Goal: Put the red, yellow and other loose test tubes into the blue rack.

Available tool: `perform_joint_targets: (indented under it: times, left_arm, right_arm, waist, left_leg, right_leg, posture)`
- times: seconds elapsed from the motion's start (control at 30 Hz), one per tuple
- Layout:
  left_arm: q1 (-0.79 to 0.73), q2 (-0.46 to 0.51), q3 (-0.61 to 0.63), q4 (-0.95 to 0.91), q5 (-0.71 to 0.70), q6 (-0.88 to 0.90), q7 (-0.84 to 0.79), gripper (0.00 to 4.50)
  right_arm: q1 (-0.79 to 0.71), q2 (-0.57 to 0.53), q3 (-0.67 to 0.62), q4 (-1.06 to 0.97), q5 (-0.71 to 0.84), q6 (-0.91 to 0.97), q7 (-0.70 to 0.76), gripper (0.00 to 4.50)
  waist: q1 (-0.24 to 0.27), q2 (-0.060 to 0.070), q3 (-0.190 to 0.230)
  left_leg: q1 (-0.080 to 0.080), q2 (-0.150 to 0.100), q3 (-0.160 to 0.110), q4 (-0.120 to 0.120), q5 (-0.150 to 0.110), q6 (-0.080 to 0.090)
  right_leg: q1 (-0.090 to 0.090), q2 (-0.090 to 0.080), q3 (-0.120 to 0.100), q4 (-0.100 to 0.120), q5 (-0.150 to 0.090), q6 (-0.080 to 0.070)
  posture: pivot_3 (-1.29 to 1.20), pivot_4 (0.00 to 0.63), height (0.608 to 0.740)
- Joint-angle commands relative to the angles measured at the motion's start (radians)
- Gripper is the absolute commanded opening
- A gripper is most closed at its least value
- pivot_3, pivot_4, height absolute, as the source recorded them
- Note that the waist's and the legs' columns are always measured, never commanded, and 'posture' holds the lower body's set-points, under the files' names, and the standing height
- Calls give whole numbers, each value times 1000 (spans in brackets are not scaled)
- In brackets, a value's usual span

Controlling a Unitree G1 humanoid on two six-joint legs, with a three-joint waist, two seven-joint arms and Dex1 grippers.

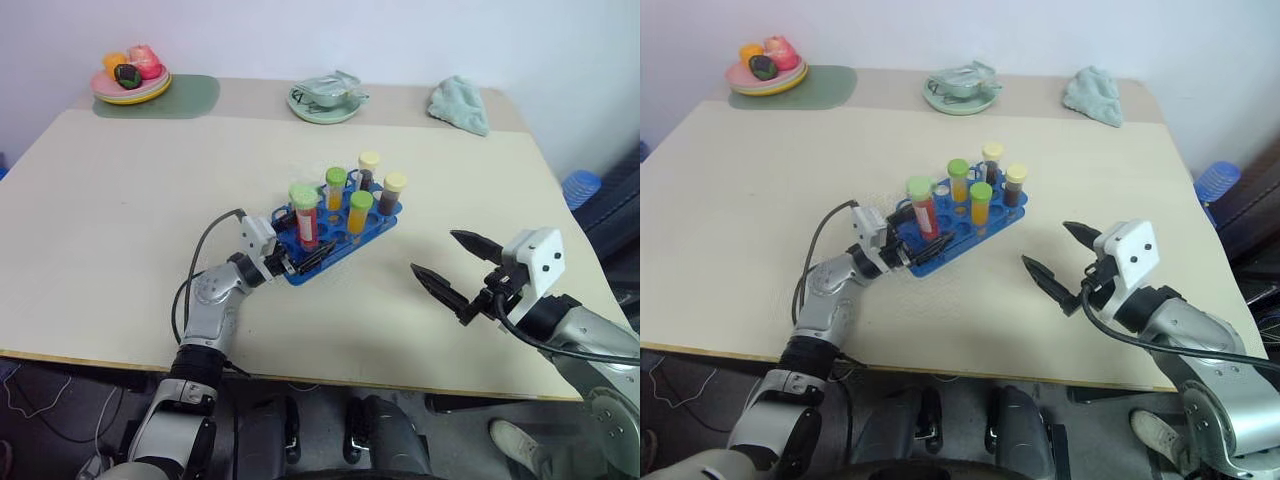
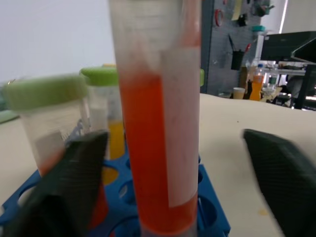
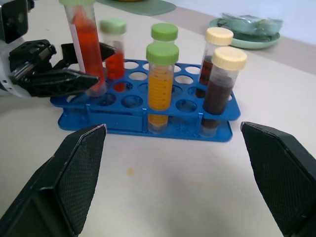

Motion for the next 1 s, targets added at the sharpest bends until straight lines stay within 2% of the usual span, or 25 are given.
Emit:
perform_joint_targets:
  times: [0.03, 0.77, 0.87, 0.93, 1.0]
  left_arm:
    - [13, 0, 13, -39, -21, 17, 2, 4479]
    - [14, 6, 25, -43, 8, -3, 30, 4479]
    - [15, 5, 30, -39, 6, -9, 32, 3640]
    - [14, 8, 30, -33, 16, -23, 37, 2731]
    - [15, 9, 31, -30, 21, -32, 40, 2731]
  right_arm:
    - [-9, -11, -7, -6, 14, -7, 6, 4500]
    - [35, -4, -9, -28, 26, -9, -6, 4500]
    - [29, -5, -7, -23, 27, -8, -6, 4500]
    - [23, -5, -3, -19, 27, -8, -6, 4500]
    - [17, -4, 3, -16, 25, -8, -7, 4500]
  waist:
    - [0, 0, 0]
    - [-1, 0, 0]
    - [-1, 0, 0]
    - [-1, 0, 0]
    - [-1, 0, 0]
  left_leg:
    - [0, 0, 0, 0, 0, 0]
    - [0, 0, 0, 0, 0, 0]
    - [0, 0, 0, 0, 0, 0]
    - [0, 0, 0, 0, 0, 0]
    - [0, 0, 0, 0, 0, 0]
  right_leg:
    - [0, 0, 0, 0, 0, 0]
    - [0, 0, 0, 0, 0, 0]
    - [0, 0, 0, 0, 0, 0]
    - [0, 0, 0, 0, 0, 0]
    - [0, 0, 0, 0, 0, 0]
  posture:
    - [0, 150, 740]
    - [0, 150, 740]
    - [0, 150, 740]
    - [0, 150, 740]
    - [0, 150, 740]
